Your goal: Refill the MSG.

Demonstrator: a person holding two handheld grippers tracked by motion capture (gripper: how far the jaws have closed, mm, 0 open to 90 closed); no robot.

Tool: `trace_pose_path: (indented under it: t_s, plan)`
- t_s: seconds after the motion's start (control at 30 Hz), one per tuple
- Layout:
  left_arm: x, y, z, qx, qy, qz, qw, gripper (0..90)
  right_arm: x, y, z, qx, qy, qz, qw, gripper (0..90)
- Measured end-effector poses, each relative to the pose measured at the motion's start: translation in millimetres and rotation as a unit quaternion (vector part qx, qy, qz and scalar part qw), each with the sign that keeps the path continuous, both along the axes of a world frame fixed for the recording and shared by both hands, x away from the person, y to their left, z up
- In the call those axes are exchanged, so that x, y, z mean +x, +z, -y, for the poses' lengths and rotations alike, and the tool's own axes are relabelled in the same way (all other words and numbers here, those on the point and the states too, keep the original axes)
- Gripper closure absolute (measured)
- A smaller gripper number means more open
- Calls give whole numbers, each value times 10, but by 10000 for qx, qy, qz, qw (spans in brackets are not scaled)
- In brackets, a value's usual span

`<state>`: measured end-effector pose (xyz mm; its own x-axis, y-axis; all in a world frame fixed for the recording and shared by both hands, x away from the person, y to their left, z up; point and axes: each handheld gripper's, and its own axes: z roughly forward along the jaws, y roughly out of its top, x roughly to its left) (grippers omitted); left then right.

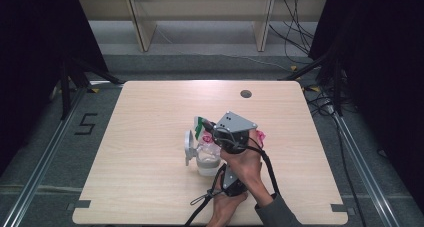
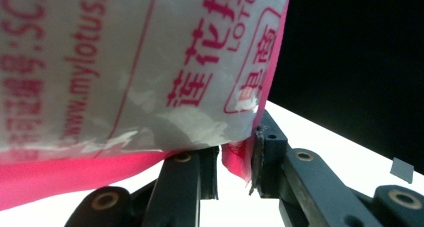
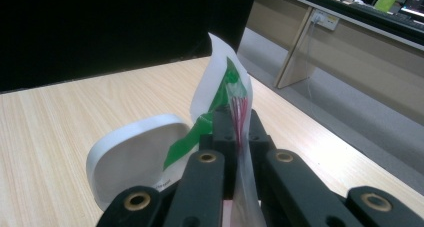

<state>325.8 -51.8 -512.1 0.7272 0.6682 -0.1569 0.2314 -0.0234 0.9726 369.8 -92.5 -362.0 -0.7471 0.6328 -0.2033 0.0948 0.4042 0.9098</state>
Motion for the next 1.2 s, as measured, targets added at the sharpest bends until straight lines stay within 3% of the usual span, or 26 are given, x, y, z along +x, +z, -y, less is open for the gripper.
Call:
trace_pose_path:
  t_s: [0.1,0.13,0.2,0.23,0.27,0.3,0.37,0.6,0.7,0.77,0.97,1.0,1.03,1.1,1.13,1.2]
  plan:
    - [0,1,4,-13,-7,-6,10000,757,10,-1,3,-14,-9,62,10000,893]
    - [11,1,7,4,-128,20,9999,757,9,2,7,-20,-3,26,10000,893]
    - [-1,2,8,-11,4,20,10000,758,4,7,10,-45,19,14,10000,893]
    - [13,1,13,13,-118,43,9999,759,4,4,6,-36,11,38,10000,893]
    - [-1,-1,43,-213,88,-10,9997,759,9,4,4,-38,3,80,10000,893]
    - [-3,-1,60,-347,125,-34,9993,759,12,0,4,-47,-7,80,10000,893]
    - [6,-3,52,-256,106,-8,9996,761,15,-1,8,-43,12,44,10000,893]
    - [16,6,68,-275,113,11,9996,761,7,6,6,-48,-4,62,10000,893]
    - [34,3,59,-206,-80,25,9998,762,14,8,11,-48,-13,99,9999,893]
    - [21,5,71,-267,126,-2,9996,761,16,9,13,-58,-1,103,9999,893]
    - [16,15,59,-258,128,29,9996,761,-5,19,-4,-45,21,82,10000,893]
    - [26,15,58,-246,-34,58,9997,762,-7,21,-8,-46,64,107,9999,893]
    - [18,13,48,-173,52,58,9998,762,-7,25,-10,-84,79,131,9998,893]
    - [9,3,57,-329,125,28,9994,762,-5,21,-13,-75,78,83,9999,893]
    - [11,3,47,-262,168,40,9995,762,-17,23,-19,-72,46,74,9999,893]
    - [29,7,32,-185,0,95,9998,762,-30,35,-27,-79,92,158,9998,893]
